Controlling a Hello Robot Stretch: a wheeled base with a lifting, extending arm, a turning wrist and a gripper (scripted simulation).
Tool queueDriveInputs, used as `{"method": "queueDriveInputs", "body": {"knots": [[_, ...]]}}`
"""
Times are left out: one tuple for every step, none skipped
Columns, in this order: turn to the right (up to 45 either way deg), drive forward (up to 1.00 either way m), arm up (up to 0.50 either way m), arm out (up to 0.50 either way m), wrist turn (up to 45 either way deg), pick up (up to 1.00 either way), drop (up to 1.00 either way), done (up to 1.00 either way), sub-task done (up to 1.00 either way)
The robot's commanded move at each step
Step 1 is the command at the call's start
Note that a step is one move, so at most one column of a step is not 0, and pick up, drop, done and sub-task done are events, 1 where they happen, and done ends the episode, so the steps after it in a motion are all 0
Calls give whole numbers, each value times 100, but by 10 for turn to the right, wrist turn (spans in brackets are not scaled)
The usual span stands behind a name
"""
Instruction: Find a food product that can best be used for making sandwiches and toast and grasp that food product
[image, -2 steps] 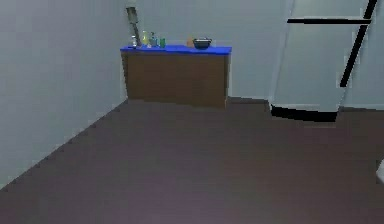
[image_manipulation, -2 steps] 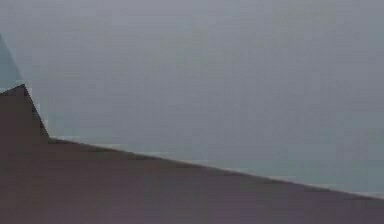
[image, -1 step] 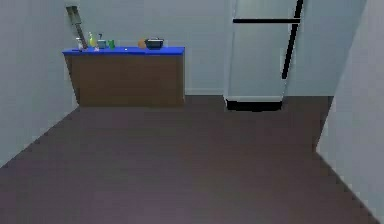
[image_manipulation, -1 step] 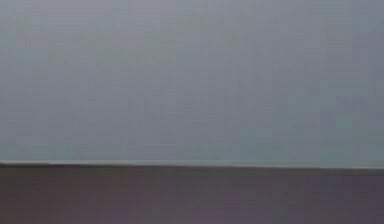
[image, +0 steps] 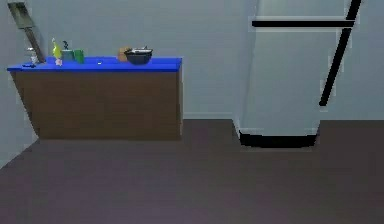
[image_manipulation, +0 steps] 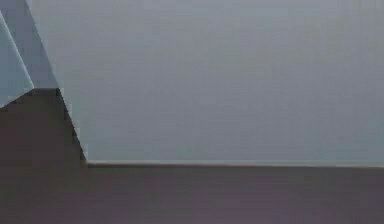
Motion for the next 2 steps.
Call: {"method": "queueDriveInputs", "body": {"knots": [[0, 100, 0, 0, 0, 0, 0, 0, 0], [60, 0, 0, 0, 0, 0, 0, 0, 0]]}}
